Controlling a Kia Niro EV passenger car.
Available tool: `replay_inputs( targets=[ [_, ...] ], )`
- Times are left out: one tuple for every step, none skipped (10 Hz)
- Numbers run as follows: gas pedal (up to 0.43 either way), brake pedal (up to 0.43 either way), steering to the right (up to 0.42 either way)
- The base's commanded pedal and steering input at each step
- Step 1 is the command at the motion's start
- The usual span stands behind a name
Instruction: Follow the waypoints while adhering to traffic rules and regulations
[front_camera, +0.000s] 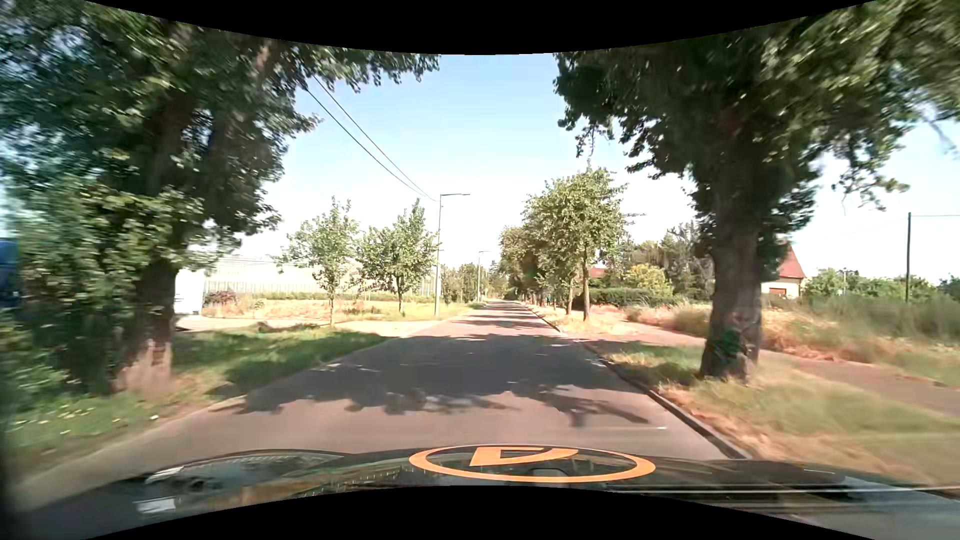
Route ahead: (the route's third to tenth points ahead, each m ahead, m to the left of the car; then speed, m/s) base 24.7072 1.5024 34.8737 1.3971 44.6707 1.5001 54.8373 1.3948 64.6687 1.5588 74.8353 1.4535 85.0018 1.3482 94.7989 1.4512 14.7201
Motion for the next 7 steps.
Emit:
replay_inputs(
  targets=[
    [0.197, 0.0, 0.007],
    [0.197, 0.0, 0.006],
    [0.209, 0.0, 0.006],
    [0.209, 0.0, 0.006],
    [0.209, 0.0, 0.006],
    [0.209, 0.0, 0.006],
    [0.209, 0.0, 0.005]
  ],
)
